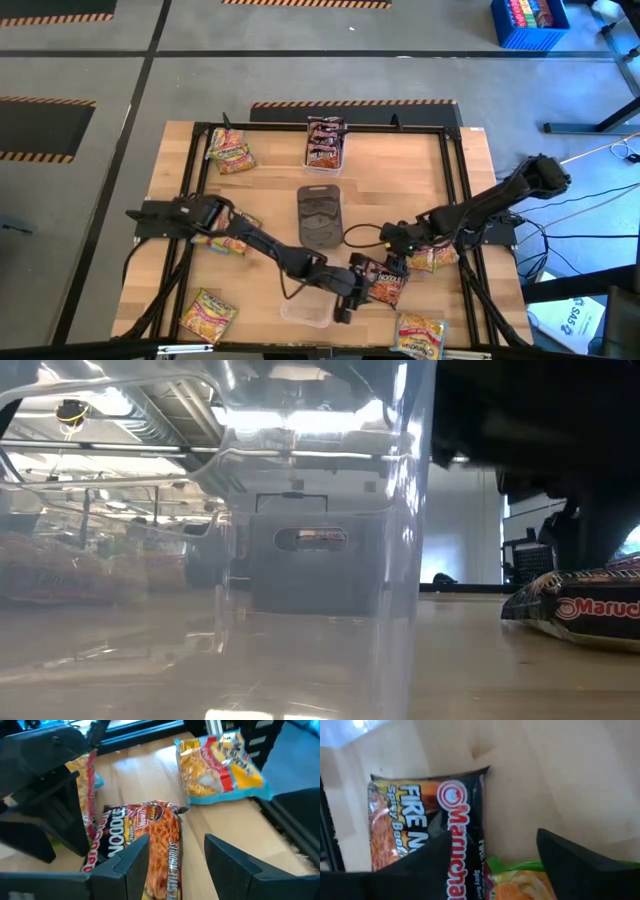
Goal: Sort Maruchan noodles
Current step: Put the black noodle pack into the top transparent bin
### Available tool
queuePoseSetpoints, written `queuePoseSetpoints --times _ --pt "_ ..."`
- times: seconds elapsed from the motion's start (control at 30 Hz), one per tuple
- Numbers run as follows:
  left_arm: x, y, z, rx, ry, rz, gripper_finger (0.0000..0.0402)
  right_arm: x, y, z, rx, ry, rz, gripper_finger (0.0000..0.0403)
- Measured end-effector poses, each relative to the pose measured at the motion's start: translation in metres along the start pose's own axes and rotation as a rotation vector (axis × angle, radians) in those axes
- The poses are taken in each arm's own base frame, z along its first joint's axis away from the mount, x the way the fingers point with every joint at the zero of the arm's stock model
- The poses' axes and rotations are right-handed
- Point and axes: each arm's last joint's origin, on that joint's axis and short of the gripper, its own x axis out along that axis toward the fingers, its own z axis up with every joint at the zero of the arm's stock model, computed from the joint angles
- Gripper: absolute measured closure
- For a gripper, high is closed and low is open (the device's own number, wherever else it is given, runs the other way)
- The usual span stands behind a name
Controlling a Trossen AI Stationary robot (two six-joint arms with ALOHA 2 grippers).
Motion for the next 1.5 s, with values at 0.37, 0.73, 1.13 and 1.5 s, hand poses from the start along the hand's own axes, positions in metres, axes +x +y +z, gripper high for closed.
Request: queuePoseSetpoints --times 0.37,0.73,1.13,1.5 --pt "0.025 0.014 -0.016 -0.035 0.040 0.023 0.0220 0.011 0.001 -0.004 0.003 0.140 0.086 0.0075" --pt "0.028 0.031 -0.026 -0.084 0.113 0.046 0.0220 0.018 0.007 0.000 -0.010 0.147 0.186 0.0075" --pt "0.026 0.018 -0.025 -0.019 0.113 0.104 0.0220 0.020 0.014 0.008 -0.056 0.056 0.261 0.0080" --pt "0.025 0.008 -0.023 0.060 0.101 0.208 0.0220 0.019 0.017 0.010 -0.071 0.036 0.289 0.0197"
